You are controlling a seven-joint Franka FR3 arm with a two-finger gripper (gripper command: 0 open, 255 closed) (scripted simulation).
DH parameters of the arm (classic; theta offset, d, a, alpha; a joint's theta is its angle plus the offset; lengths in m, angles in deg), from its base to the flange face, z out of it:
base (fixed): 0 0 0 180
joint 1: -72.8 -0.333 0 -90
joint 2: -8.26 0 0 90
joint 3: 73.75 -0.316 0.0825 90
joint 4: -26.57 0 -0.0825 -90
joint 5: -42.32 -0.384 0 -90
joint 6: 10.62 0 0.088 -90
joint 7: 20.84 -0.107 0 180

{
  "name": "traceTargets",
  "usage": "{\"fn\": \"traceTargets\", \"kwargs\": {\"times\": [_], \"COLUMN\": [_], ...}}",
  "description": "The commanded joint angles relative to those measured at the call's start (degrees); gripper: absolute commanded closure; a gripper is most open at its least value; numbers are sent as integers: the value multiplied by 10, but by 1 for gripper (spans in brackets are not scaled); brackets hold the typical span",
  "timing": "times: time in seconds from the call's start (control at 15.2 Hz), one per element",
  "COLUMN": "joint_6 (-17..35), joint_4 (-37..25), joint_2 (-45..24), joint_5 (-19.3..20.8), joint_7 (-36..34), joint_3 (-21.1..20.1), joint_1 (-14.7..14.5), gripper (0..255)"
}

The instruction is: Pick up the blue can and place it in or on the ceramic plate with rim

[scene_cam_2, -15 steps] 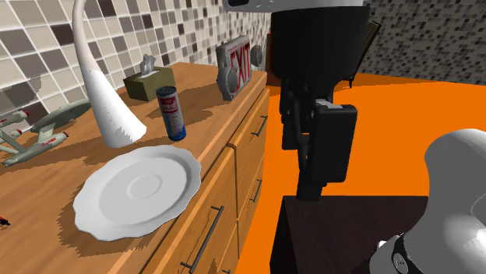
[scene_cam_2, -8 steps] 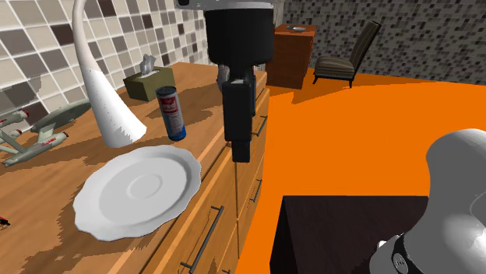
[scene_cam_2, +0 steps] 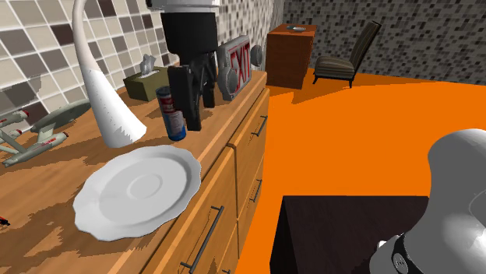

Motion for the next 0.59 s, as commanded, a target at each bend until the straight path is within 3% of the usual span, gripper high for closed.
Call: {"fn": "traceTargets", "kwargs": {"times": [0.0,0.53], "joint_6": [-1,-21], "joint_4": [-38,-226], "joint_2": [-36,-202], "joint_5": [-2,-29], "joint_7": [8,49], "joint_3": [9,45], "joint_1": [5,37], "gripper": [0,0]}}
